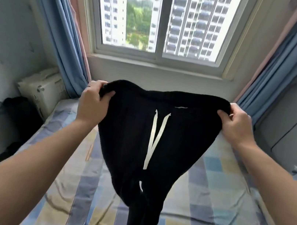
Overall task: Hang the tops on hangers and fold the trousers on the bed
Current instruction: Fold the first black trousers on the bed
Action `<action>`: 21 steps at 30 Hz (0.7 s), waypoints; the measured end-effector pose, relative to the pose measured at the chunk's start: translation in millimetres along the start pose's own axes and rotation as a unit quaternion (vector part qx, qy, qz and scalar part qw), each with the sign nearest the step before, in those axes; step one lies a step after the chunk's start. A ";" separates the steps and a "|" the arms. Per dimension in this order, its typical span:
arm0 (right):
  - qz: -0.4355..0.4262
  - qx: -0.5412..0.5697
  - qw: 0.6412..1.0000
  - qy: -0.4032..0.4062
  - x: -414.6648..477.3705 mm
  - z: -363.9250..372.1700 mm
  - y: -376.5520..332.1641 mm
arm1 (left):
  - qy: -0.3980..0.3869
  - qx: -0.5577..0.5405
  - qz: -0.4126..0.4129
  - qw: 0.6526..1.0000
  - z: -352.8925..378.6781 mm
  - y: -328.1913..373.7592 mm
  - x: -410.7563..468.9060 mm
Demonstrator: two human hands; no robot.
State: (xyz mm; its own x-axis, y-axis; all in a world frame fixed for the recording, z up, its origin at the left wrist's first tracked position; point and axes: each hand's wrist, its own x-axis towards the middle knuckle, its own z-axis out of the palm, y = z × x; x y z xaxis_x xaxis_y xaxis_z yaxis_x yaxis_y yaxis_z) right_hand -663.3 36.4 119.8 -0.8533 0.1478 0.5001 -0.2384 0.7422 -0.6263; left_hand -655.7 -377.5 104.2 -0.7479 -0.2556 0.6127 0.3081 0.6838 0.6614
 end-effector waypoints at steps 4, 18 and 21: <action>-0.084 -0.015 0.995 0.043 69.6 -38.0 -49.0 | 0.065 0.084 0.064 0.992 -25.6 50.7 74.5; -0.131 -0.057 0.984 0.110 202.5 -145.8 -205.4 | 0.032 -0.122 -0.088 0.988 -98.4 178.3 221.9; -0.079 -0.024 0.993 0.083 211.0 -150.9 -229.8 | 0.000 -0.180 -0.189 0.965 -105.4 198.6 233.3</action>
State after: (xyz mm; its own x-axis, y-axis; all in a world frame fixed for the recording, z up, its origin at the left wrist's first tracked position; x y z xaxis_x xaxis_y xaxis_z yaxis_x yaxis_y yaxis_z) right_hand -718.5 -4.4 459.5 -0.7176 0.1297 0.6843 -0.3373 0.7949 -0.5043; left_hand -707.0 -373.4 424.1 -0.8464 -0.4411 0.2985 0.1974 0.2607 0.9450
